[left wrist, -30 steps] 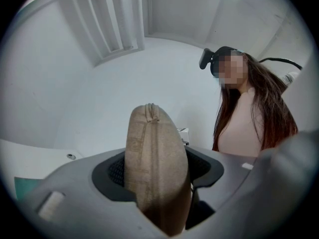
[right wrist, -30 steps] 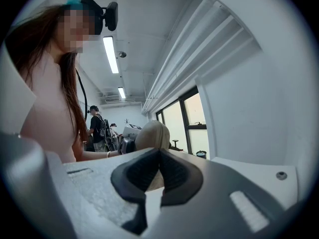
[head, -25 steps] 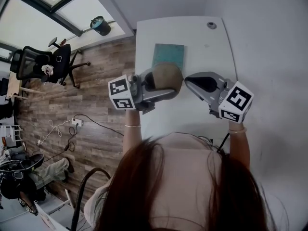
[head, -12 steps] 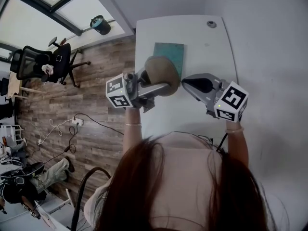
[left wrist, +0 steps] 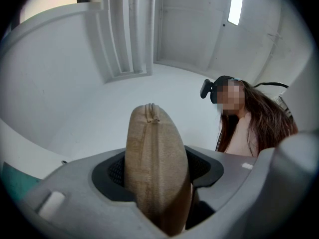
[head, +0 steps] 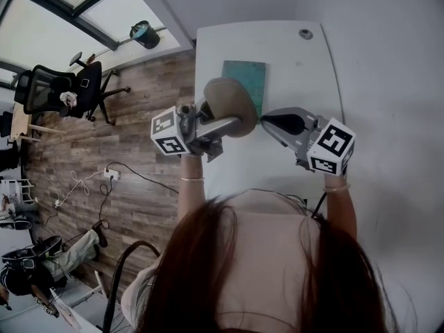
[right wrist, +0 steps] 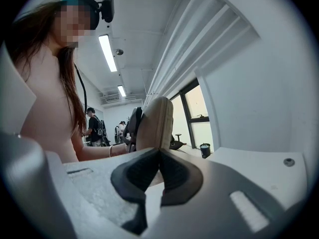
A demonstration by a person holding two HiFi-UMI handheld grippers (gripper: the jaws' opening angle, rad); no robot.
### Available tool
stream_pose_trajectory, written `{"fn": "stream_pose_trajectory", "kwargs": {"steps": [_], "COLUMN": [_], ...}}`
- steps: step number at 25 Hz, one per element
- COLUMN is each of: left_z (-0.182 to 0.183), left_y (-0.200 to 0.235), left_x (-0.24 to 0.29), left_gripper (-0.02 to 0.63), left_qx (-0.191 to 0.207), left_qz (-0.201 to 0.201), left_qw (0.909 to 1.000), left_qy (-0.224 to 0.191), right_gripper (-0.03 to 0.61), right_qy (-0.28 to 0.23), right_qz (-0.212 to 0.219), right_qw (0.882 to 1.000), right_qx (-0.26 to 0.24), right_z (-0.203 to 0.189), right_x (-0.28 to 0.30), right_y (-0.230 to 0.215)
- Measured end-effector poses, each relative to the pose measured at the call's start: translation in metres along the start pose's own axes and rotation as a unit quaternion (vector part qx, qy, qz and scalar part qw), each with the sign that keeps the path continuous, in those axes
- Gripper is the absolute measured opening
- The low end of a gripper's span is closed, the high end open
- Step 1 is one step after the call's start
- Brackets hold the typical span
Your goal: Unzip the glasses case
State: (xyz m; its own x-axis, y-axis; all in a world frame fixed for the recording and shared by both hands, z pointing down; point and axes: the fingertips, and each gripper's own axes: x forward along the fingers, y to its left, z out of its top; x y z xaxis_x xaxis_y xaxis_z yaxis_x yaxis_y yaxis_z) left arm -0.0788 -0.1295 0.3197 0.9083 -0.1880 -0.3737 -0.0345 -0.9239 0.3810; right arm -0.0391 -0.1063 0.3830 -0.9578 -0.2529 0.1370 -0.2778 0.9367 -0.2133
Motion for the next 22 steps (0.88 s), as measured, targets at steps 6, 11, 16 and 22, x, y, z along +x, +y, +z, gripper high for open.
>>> {"fn": "stream_pose_trajectory", "kwargs": {"steps": [6,11,16,22], "left_z": [0.006,0.010,0.015,0.018], "left_y": [0.002,0.006,0.012,0.020], "left_x": [-0.002,-0.006,-0.009,-0.012], "left_gripper": [0.295,0.295,0.295,0.295], "left_qx": [-0.011,-0.024,-0.043,-0.064], "left_qz": [0.001,0.005,0.015,0.024], "left_qw": [0.9996,0.9983,0.9953,0.9907], "left_qy": [-0.026,-0.052,-0.085,-0.117], "right_gripper": [0.005,0.005,0.005,0.005], "right_qy": [0.000,-0.005,-0.009,-0.014], "right_qz": [0.000,-0.002,-0.006,-0.012], "right_qw": [1.000,1.000,1.000,1.000], "right_qx": [0.006,0.013,0.019,0.024], "right_z": [0.000,-0.001,-0.001,-0.004], "right_x": [-0.001,0.000,0.000,-0.001], "right_y": [0.000,-0.001,-0.002,-0.005]}}
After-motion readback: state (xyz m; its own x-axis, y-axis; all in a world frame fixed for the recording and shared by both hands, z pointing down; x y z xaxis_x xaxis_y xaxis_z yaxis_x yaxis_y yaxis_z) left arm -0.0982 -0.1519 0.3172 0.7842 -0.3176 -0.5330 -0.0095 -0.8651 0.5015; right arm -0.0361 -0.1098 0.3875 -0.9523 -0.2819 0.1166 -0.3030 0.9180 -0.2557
